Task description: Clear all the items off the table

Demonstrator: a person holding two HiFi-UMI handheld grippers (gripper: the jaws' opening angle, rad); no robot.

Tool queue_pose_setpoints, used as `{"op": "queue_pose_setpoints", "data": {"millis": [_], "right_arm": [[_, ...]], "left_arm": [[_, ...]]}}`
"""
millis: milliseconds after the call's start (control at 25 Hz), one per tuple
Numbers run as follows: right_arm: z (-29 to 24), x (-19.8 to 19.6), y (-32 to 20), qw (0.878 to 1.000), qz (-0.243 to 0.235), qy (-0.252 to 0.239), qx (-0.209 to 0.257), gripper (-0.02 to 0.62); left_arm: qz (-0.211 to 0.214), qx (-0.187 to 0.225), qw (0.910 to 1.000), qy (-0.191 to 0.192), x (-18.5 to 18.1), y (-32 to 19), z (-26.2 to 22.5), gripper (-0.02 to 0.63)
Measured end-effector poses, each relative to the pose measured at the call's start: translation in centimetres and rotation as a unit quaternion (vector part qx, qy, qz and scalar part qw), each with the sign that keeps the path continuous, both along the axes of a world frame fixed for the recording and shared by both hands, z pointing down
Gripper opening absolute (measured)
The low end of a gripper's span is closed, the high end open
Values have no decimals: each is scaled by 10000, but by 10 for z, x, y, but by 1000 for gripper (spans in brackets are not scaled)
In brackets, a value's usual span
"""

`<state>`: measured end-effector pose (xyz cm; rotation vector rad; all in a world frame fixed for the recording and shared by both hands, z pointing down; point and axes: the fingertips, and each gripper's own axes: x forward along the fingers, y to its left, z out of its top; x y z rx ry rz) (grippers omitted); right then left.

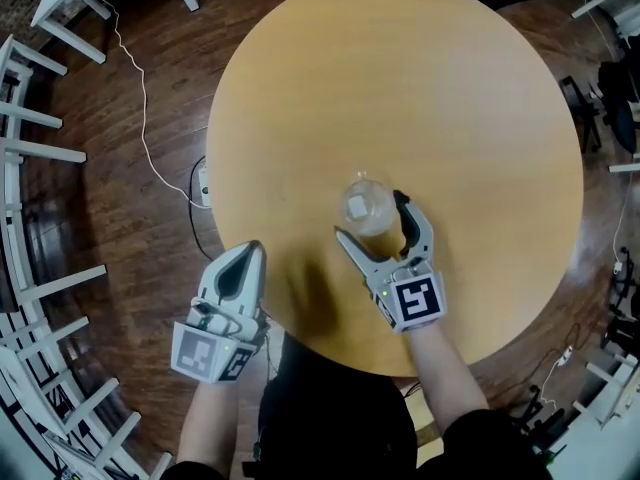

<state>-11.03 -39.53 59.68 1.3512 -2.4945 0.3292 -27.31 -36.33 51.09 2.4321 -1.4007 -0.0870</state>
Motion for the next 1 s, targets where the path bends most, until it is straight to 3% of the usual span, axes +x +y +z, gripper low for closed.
{"op": "queue_pose_setpoints", "data": {"millis": [520, 1000], "right_arm": [[0, -18, -21, 9992, 99, -90, 381, 431], [0, -26, -21, 9991, 22, -156, 396, 407]], "left_arm": [[34, -213, 9998, 7, -5, -2, 17, 2], [48, -289, 9995, 74, -6, 2, 22, 2]]}}
